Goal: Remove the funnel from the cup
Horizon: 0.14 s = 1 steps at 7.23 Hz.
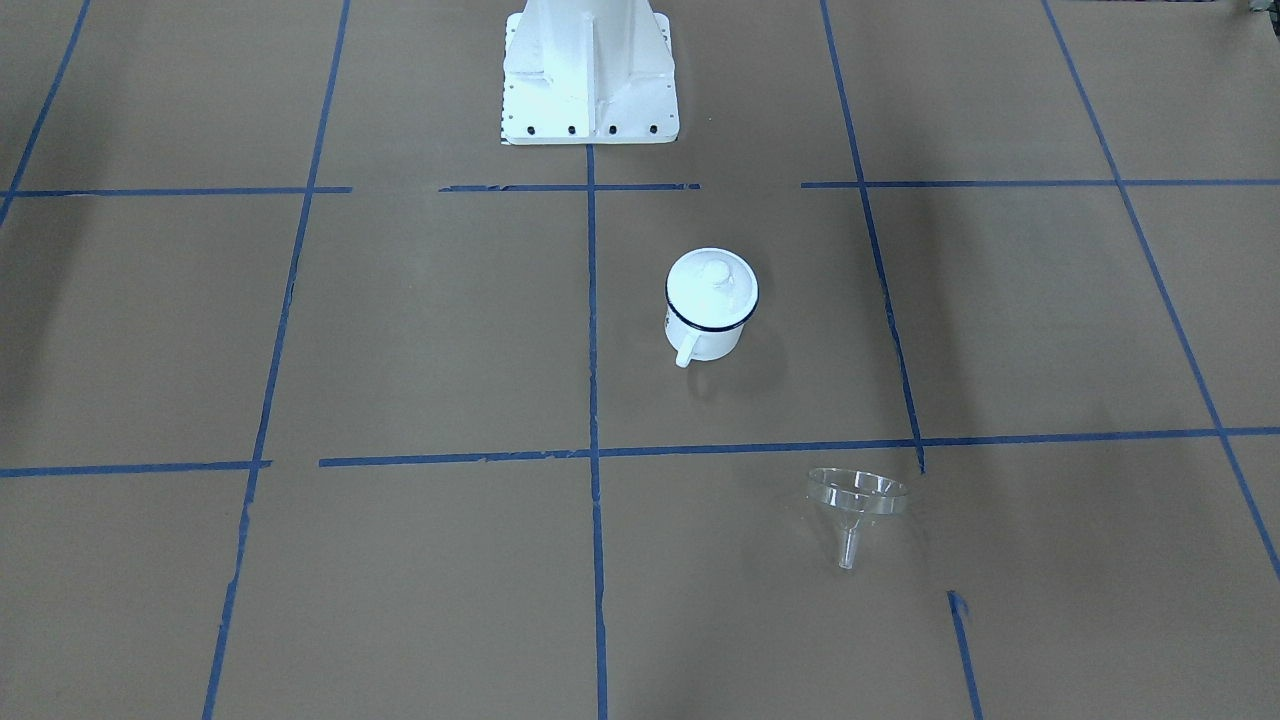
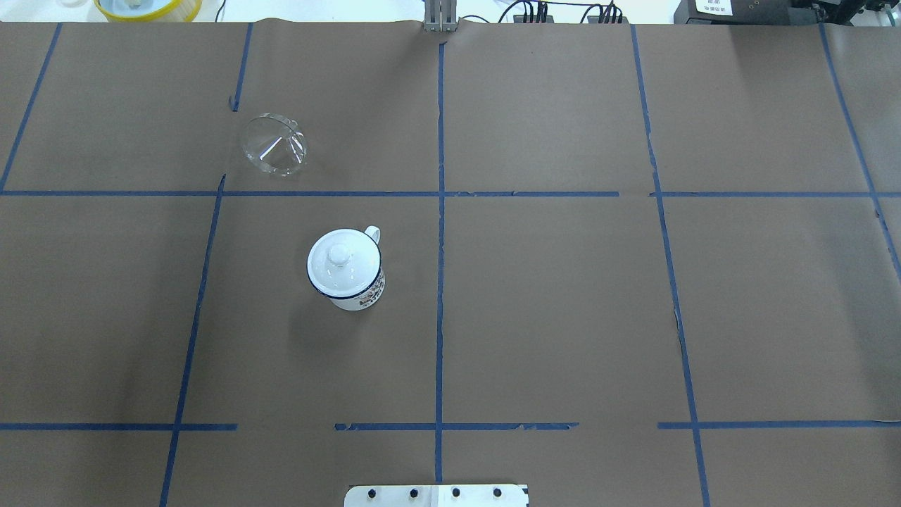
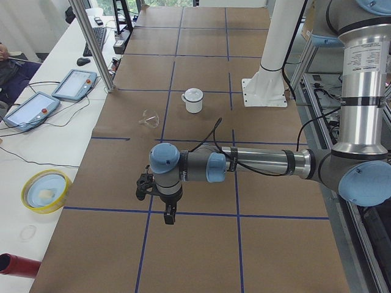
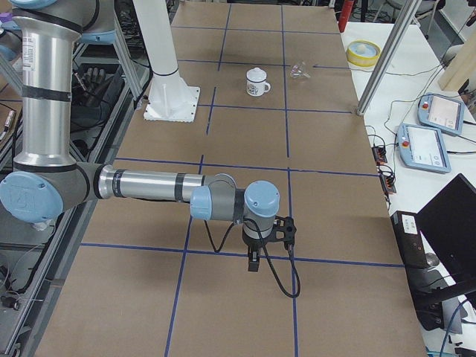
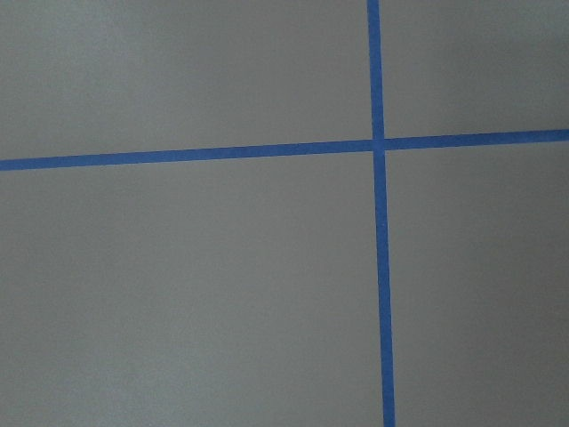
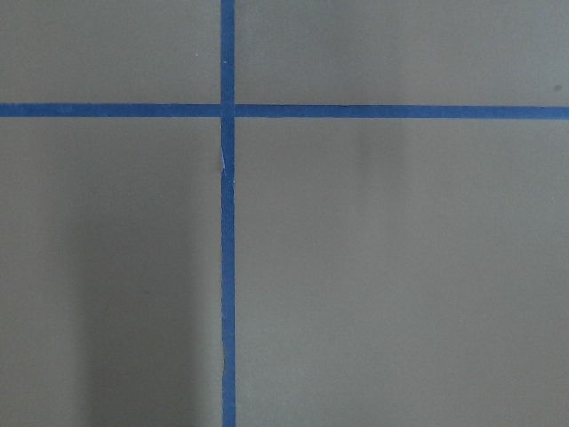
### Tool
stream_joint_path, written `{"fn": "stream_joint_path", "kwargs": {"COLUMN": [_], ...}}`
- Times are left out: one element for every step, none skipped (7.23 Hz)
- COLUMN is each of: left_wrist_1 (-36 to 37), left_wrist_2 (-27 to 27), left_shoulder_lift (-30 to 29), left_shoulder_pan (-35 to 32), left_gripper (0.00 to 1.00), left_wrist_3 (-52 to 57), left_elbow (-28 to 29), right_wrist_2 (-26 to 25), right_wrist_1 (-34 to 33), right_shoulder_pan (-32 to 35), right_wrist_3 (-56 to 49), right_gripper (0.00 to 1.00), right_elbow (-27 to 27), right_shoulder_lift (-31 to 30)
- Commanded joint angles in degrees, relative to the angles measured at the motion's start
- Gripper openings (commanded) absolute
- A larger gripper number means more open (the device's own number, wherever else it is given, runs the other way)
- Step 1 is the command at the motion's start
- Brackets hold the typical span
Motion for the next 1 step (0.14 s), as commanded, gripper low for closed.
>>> {"fn": "stream_joint_path", "kwargs": {"left_wrist_1": [0.18], "left_wrist_2": [-0.16], "left_shoulder_lift": [0.06], "left_shoulder_pan": [-0.04], "left_gripper": [1.00], "left_wrist_3": [0.00], "left_elbow": [-0.15], "right_wrist_2": [0.00], "right_wrist_1": [0.00], "right_shoulder_pan": [0.00], "right_wrist_3": [0.00], "right_gripper": [1.00], "right_elbow": [0.02], "right_shoulder_lift": [0.00]}}
